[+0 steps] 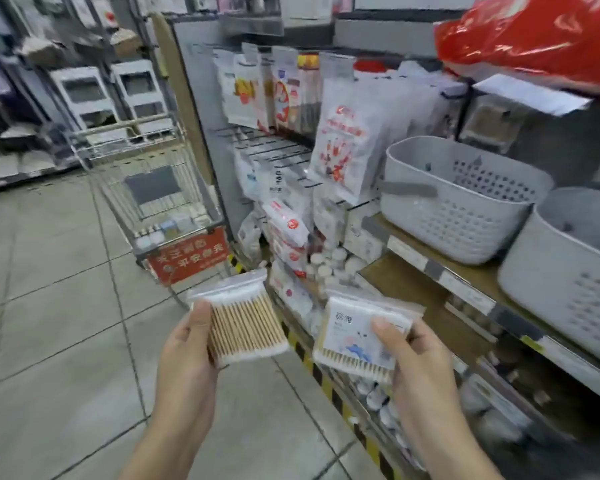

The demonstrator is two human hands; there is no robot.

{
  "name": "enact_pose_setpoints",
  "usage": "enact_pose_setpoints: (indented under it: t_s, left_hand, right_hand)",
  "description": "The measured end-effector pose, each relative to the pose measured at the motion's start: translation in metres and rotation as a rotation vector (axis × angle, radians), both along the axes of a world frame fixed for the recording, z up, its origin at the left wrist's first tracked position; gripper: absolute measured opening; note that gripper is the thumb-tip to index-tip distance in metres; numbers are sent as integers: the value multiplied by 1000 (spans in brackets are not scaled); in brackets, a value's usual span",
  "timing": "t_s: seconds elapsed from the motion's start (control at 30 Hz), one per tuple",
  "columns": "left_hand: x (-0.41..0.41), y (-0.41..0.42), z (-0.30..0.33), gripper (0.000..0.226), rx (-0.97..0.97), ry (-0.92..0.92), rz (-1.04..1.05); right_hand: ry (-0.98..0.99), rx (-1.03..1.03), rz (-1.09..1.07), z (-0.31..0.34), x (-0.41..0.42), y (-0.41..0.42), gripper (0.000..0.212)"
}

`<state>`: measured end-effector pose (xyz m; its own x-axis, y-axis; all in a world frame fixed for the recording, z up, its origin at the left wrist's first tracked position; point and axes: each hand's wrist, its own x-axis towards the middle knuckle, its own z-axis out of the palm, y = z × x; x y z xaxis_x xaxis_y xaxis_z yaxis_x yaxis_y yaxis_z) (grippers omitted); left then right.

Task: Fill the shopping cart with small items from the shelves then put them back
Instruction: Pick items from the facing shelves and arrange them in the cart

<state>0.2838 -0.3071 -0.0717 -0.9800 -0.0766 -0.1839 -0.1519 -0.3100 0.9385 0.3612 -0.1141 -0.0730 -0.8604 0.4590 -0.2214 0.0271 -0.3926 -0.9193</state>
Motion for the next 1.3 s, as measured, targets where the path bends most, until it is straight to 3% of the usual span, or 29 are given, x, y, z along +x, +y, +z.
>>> enact_pose_setpoints:
  t_s: [0.17,0.27,0.37,0.57,0.67,0.83,1.03,1.3]
  left_hand:
    - [-26,-64,-15,47,-42,-91,208]
    - [-51,-83,-24,39,-33,-147,280]
    - [-86,-93,-30,33,1,-198,280]
    - [-179,-98,-22,30,249,-396,255]
    - [-224,-101,-13,46,435,-465,223]
    - [-293,-106,-17,61,607,-455,235]
    - [-369,-126,-33,49,673,-460,289]
    - [-496,-174,-77,46,684,-460,195]
  right_hand:
    - [-56,-41,214,-17,-65,-54,27]
    - [-69,-35,292,-24,-108,-72,39]
    - [-73,-38,322,-33,-159,-77,22]
    - [-120,-65,402,-41,-276,-80,13]
    - [-146,-70,454,-43,-333,-86,16]
    - [-173,-78,534,-48,-409,-99,17]
    - [-243,-54,572,-61,-482,-125,18]
    - [-231,45,607,-66,-596,-191,26]
